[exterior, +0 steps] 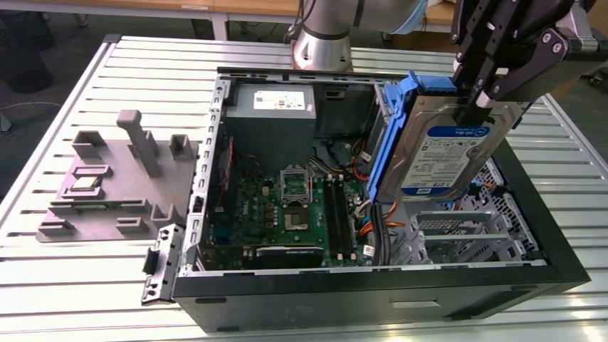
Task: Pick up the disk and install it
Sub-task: 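Pick up the disk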
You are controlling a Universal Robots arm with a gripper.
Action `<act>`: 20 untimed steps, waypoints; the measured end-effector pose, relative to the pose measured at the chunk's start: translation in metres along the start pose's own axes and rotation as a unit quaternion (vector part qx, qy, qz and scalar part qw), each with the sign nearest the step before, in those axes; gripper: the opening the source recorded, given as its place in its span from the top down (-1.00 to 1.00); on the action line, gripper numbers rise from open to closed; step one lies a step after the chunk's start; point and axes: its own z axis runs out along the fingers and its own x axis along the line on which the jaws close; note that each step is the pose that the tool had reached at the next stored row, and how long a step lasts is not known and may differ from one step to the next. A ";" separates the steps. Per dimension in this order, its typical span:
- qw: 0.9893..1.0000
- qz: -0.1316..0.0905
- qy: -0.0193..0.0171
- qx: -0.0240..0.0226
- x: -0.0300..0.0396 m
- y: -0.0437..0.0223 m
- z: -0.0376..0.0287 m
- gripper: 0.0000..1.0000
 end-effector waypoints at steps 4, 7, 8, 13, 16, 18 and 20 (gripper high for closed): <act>1.000 0.000 0.000 0.000 0.0000 0.0000 0.0000 0.30; 1.000 0.000 -0.004 0.000 0.0001 0.0000 0.0001 0.30; 1.000 0.000 -0.006 0.000 0.0000 0.0000 0.0000 0.30; 1.000 0.000 -0.015 0.000 0.0020 -0.0007 0.0001 0.30; 1.000 0.000 -0.015 0.000 0.0053 -0.0024 0.0003 0.30; 1.000 0.000 -0.015 0.000 0.0075 -0.0044 0.0005 0.30; 1.000 0.001 -0.015 0.000 0.0094 -0.0067 0.0008 0.30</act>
